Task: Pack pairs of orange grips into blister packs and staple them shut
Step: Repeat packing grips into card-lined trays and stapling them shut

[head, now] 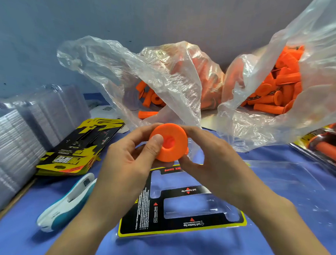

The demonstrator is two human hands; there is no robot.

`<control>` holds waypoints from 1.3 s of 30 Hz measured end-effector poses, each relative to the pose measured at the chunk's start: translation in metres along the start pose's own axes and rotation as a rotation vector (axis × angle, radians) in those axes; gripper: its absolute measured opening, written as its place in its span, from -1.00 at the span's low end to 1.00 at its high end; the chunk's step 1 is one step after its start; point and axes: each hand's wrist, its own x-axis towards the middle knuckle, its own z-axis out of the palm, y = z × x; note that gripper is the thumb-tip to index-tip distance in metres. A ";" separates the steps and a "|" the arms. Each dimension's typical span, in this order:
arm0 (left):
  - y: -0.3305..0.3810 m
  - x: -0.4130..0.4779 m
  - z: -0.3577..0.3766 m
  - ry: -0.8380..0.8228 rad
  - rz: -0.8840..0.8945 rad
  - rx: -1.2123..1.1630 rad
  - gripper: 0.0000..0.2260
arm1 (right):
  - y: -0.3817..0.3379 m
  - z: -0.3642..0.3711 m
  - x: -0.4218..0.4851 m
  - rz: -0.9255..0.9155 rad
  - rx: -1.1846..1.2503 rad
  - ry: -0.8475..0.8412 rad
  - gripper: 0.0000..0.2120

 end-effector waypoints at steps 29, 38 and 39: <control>-0.004 -0.005 0.000 -0.153 0.045 -0.063 -0.90 | -0.004 0.017 -0.012 0.127 0.122 -0.034 -0.78; -0.006 -0.005 -0.008 -0.140 0.028 0.179 -0.79 | -0.010 0.008 -0.009 0.101 -0.086 -0.052 -0.69; -0.006 -0.006 -0.009 -0.115 0.044 0.247 -0.77 | -0.011 0.006 -0.009 0.077 -0.166 -0.053 -0.62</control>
